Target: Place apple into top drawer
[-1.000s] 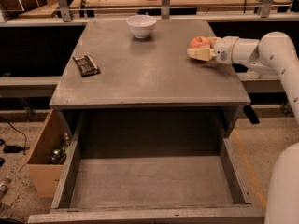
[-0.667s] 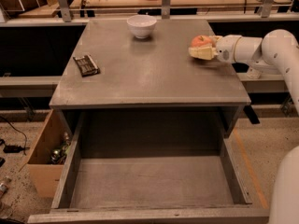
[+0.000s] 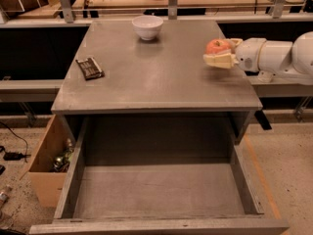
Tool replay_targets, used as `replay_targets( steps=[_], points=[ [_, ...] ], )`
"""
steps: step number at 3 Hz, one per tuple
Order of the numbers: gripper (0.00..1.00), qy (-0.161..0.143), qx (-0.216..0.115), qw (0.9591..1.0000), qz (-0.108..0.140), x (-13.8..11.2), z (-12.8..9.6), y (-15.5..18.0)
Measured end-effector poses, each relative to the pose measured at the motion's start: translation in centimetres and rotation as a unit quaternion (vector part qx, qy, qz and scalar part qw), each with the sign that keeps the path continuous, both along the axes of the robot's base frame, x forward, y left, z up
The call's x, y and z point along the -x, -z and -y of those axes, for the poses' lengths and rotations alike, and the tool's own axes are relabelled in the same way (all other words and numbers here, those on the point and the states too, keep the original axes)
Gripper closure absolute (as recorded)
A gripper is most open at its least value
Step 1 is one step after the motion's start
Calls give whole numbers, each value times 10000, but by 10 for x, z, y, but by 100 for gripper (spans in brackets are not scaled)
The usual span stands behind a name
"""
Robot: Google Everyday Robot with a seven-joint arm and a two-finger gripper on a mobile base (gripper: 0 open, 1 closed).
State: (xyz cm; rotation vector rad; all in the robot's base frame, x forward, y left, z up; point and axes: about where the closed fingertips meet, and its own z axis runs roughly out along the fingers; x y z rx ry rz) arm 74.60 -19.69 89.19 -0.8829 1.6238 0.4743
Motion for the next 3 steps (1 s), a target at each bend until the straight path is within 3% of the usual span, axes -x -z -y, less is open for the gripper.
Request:
replay_targets(
  steps=[1,2,3],
  points=[
    [100,-60,87,9999,93,56,-3,-5],
    [100,45,249,9997,27,119,0,-9],
    [100,69,514,9982,-303,178,0,-2]
  ],
)
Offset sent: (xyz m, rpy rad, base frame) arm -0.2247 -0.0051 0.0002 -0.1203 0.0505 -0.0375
